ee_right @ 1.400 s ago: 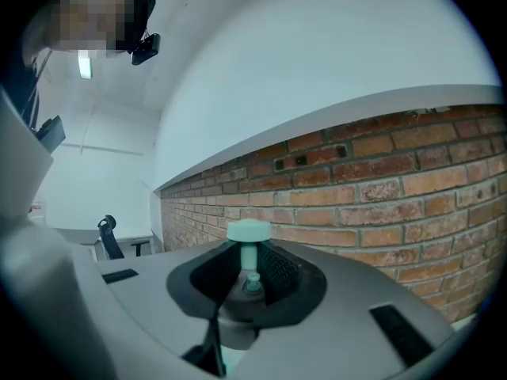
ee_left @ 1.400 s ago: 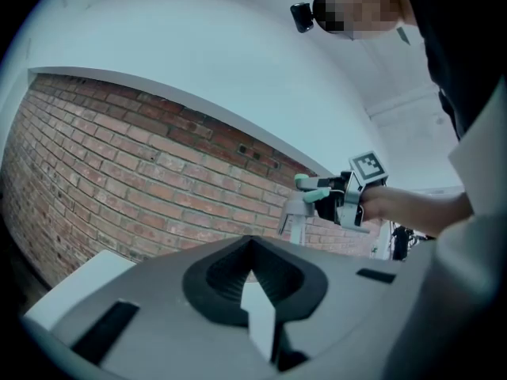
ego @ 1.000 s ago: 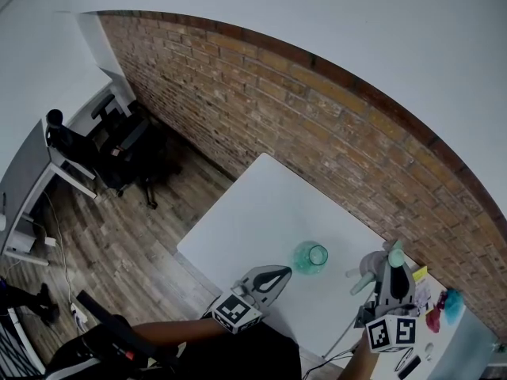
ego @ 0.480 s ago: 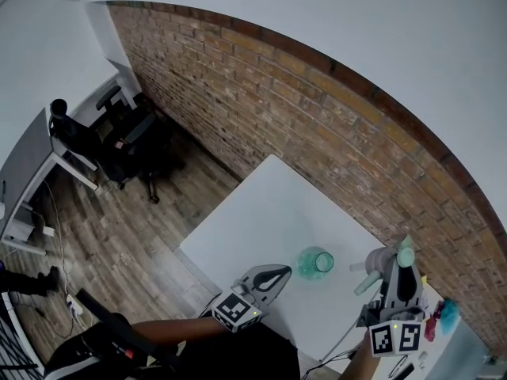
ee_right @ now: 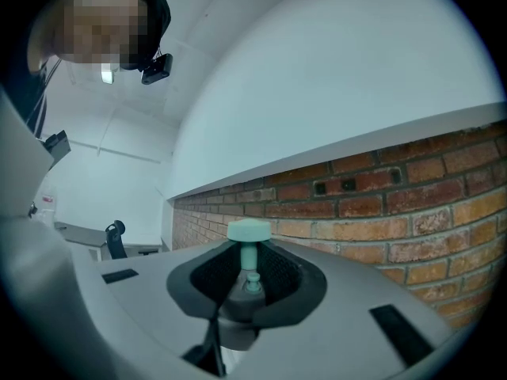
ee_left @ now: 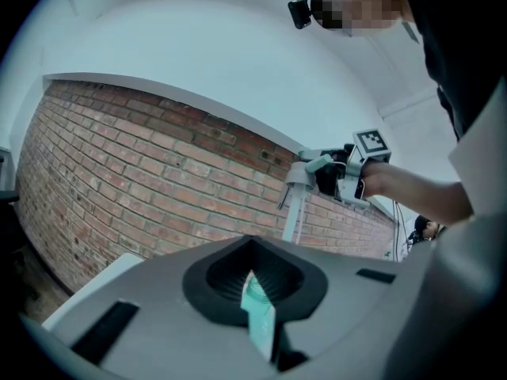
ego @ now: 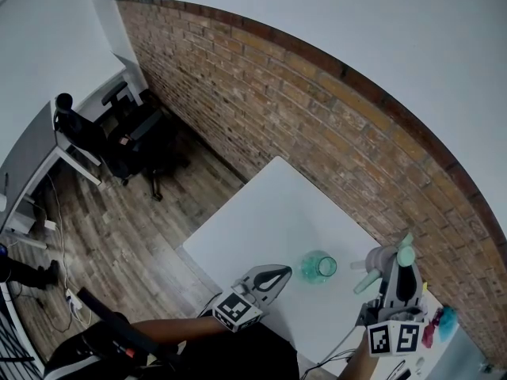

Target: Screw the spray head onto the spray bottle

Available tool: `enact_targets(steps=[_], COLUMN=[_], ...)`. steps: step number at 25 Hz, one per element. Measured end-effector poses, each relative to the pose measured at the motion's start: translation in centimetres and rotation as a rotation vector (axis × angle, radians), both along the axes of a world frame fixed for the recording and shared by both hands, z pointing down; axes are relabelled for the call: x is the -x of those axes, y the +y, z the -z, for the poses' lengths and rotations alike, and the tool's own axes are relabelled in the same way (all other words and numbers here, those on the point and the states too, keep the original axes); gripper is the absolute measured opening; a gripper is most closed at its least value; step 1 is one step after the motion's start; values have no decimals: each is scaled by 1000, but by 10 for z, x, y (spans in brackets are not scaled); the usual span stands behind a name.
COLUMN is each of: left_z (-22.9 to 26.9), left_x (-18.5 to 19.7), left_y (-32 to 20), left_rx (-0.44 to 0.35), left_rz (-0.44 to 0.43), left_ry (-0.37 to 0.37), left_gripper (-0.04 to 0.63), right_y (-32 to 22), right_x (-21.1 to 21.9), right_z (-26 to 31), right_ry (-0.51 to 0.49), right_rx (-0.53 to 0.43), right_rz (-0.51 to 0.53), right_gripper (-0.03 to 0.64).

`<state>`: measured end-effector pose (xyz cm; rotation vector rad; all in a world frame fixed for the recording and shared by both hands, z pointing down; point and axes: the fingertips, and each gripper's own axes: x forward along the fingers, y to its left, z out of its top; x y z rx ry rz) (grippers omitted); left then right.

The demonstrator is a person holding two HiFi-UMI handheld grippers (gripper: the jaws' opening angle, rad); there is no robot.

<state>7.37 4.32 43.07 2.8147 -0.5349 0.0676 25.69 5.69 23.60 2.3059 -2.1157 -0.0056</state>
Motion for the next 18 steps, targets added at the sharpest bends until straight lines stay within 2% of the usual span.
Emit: enact_targets(steps=[8, 18], left_z=[4, -6], left_x=[6, 15], left_y=[-7, -9], left_rx=[28, 19], left_rz=[40, 62], left_ry=[15, -10], left_gripper=[-1, 0], right_y=[-11, -21], right_x=[3, 9], right_z=[-11, 1], right_ry=[-30, -17], right_rx=[16, -7], right_rz=[16, 35], right_gripper=[67, 67])
